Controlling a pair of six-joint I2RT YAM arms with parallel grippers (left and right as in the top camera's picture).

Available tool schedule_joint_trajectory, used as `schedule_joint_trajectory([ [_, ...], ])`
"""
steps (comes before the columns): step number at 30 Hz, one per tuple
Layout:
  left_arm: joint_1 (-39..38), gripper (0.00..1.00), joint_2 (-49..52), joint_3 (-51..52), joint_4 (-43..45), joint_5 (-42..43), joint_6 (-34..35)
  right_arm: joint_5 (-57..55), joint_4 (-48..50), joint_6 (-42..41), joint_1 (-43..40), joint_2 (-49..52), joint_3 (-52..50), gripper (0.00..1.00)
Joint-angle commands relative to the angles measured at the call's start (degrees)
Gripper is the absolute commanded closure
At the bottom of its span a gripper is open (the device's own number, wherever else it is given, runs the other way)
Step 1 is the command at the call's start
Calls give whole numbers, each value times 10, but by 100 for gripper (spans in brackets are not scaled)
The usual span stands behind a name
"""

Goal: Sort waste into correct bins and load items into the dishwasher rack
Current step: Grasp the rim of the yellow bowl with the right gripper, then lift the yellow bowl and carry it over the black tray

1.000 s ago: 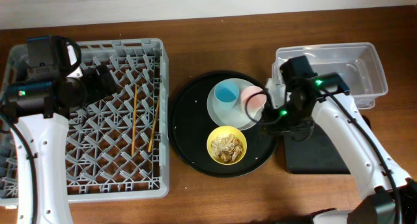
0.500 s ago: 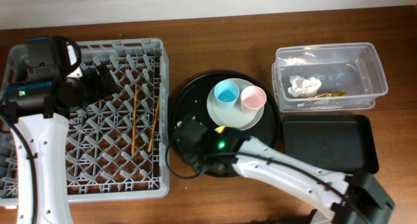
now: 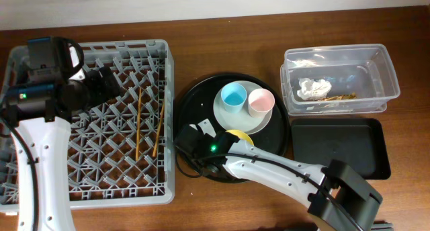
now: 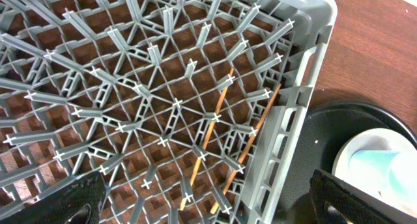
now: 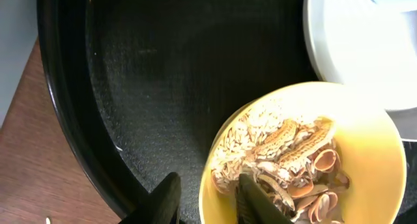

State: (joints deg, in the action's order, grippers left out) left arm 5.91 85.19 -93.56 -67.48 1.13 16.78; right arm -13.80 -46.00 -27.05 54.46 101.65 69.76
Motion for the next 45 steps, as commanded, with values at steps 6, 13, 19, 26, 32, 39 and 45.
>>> schedule_joint_trajectory([
  [6,2,1,1,-5,1,2,5,11,15,-9,-2,4,-42,74],
  [13,2,1,1,-5,1,2,5,27,13,-9,-2,4,-42,76],
  [19,2,1,1,-5,1,2,5,26,17,-9,-2,4,-43,70],
  [26,2,1,1,-5,1,2,5,26,33,-9,-2,5,-47,84],
  [32,2,1,1,-5,1,2,5,16,40,-9,-2,16,-57,84],
  [39,2,1,1,-5,1,2,5,16,40,-9,-2,15,-56,96],
  [45,2,1,1,-5,1,2,5,-1,-57,-9,-2,-15,16,96],
])
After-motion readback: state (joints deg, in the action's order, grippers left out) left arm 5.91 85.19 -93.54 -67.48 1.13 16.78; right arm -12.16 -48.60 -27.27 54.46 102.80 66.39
